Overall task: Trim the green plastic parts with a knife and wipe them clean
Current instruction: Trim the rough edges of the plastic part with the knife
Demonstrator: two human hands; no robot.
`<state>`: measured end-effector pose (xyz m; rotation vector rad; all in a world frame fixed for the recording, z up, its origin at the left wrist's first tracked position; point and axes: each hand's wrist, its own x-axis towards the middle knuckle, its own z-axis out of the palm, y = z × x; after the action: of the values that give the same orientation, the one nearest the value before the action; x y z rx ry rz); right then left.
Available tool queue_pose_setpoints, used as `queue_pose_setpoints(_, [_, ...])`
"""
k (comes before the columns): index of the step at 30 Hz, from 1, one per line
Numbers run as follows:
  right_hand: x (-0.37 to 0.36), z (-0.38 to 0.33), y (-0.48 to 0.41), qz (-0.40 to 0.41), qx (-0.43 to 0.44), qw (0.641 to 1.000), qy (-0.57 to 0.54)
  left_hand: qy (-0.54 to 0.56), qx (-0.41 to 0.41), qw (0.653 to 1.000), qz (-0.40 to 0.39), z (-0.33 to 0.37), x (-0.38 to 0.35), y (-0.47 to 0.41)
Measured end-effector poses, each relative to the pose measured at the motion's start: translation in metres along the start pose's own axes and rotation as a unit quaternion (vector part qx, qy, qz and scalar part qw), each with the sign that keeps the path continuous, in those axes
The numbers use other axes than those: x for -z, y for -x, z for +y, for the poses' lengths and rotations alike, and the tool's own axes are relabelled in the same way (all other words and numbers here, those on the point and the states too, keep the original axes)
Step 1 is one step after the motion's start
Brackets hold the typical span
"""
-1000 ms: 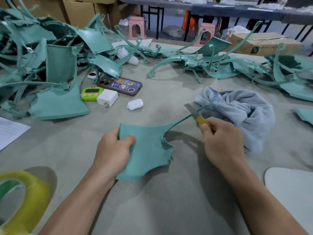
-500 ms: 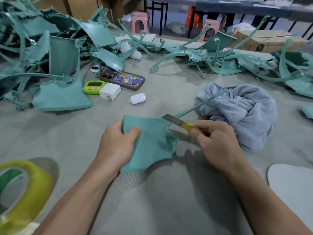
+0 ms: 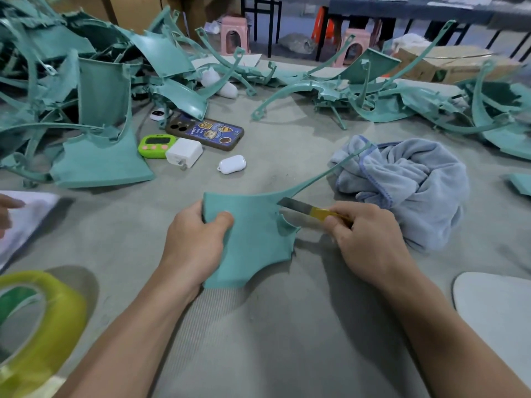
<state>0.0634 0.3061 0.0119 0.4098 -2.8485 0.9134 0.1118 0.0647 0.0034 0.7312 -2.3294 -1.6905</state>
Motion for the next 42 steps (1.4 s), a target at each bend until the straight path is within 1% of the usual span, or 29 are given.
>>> queue_pose_setpoints(2, [0.001,0.0,0.0,0.027,0.005,0.998,-0.048,0.011,0.003,1.0,0.004,0.001,0.0,0.002])
queue_pose_setpoints(3, [0.003,0.0,0.0,0.014,0.012,0.995,-0.094,0.022,0.005,1.0,0.012,0.002,0.0,0.003])
queue_pose_setpoints(4, [0.004,0.0,0.0,-0.014,0.021,0.992,-0.126,0.036,0.011,0.999,0.022,0.003,0.001,0.003])
queue_pose_setpoints(5, [0.005,-0.001,0.001,-0.051,0.032,0.99,-0.131,0.056,0.021,0.998,0.03,0.004,0.002,0.003])
queue_pose_setpoints(6, [0.004,-0.003,0.002,-0.081,0.044,0.989,-0.113,0.082,0.035,0.995,0.032,0.005,0.002,0.003])
queue_pose_setpoints(7, [0.001,-0.004,0.003,-0.091,0.051,0.99,-0.093,0.113,0.051,0.992,0.03,0.005,0.004,0.003])
queue_pose_setpoints(9, [-0.004,-0.004,0.001,-0.043,0.033,0.995,-0.079,0.168,0.088,0.982,0.017,0.006,0.005,0.001])
queue_pose_setpoints(11, [-0.004,-0.004,0.0,0.001,0.016,0.993,-0.119,0.201,0.112,0.973,0.007,0.007,0.007,0.0])
queue_pose_setpoints(12, [-0.003,-0.003,0.001,-0.004,0.025,0.987,-0.161,0.215,0.118,0.969,0.004,0.007,0.008,-0.001])
queue_pose_setpoints(14, [-0.002,-0.007,0.004,-0.048,0.05,0.973,-0.219,0.239,0.127,0.963,-0.005,0.008,0.01,-0.001])
queue_pose_setpoints(15, [-0.003,-0.008,0.005,-0.062,0.057,0.973,-0.217,0.247,0.129,0.96,-0.007,0.008,0.011,-0.001])
queue_pose_setpoints(16, [-0.005,-0.008,0.005,-0.056,0.055,0.977,-0.197,0.25,0.129,0.96,-0.007,0.007,0.011,-0.002])
queue_pose_setpoints(18, [-0.007,-0.006,0.001,-0.004,0.026,0.989,-0.148,0.24,0.123,0.963,-0.007,0.006,0.01,-0.003])
queue_pose_setpoints(19, [-0.006,-0.005,0.0,0.005,0.015,0.989,-0.147,0.232,0.118,0.966,-0.004,0.005,0.009,-0.002])
queue_pose_setpoints(20, [-0.005,-0.006,0.0,-0.008,0.015,0.985,-0.17,0.228,0.112,0.967,0.0,0.005,0.008,-0.003])
queue_pose_setpoints(21, [-0.005,-0.007,0.0,-0.04,0.024,0.978,-0.201,0.228,0.108,0.968,0.005,0.004,0.007,-0.003])
queue_pose_setpoints(23, [-0.006,-0.011,0.004,-0.099,0.047,0.974,-0.201,0.243,0.108,0.964,0.014,0.005,0.006,-0.002])
queue_pose_setpoints(24, [-0.009,-0.012,0.005,-0.091,0.05,0.979,-0.174,0.256,0.11,0.96,0.019,0.006,0.006,-0.002])
queue_pose_setpoints(26, [-0.012,-0.013,0.005,-0.022,0.03,0.99,-0.14,0.286,0.116,0.951,0.03,0.009,0.006,-0.001])
queue_pose_setpoints(28, [-0.011,-0.016,0.006,0.012,0.016,0.977,-0.211,0.318,0.12,0.94,0.038,0.012,0.007,0.001])
queue_pose_setpoints(30, [-0.009,-0.023,0.011,-0.032,0.042,0.957,-0.286,0.347,0.131,0.928,0.047,0.014,0.008,0.003])
queue_pose_setpoints(31, [-0.011,-0.028,0.016,-0.072,0.064,0.951,-0.293,0.361,0.141,0.921,0.048,0.014,0.009,0.004])
queue_pose_setpoints(33, [-0.018,-0.036,0.023,-0.136,0.097,0.95,-0.264,0.385,0.166,0.907,0.032,0.017,0.011,0.005])
queue_pose_setpoints(34, [-0.022,-0.039,0.024,-0.133,0.1,0.955,-0.245,0.393,0.174,0.903,0.017,0.018,0.011,0.005])
queue_pose_setpoints(36, [-0.028,-0.04,0.019,-0.058,0.066,0.97,-0.226,0.411,0.179,0.894,-0.019,0.022,0.011,0.007])
queue_pose_setpoints(38, [-0.025,-0.037,0.014,0.027,0.027,0.97,-0.239,0.425,0.178,0.886,-0.042,0.024,0.01,0.008])
queue_pose_setpoints(39, [-0.023,-0.037,0.014,0.038,0.037,0.967,-0.248,0.427,0.177,0.885,-0.044,0.024,0.01,0.009])
queue_pose_setpoints(40, [-0.021,-0.038,0.017,0.023,0.06,0.966,-0.25,0.428,0.177,0.885,-0.041,0.024,0.009,0.009])
queue_pose_setpoints(42, [-0.021,-0.043,0.025,-0.061,0.114,0.965,-0.229,0.427,0.177,0.886,-0.036,0.024,0.008,0.01])
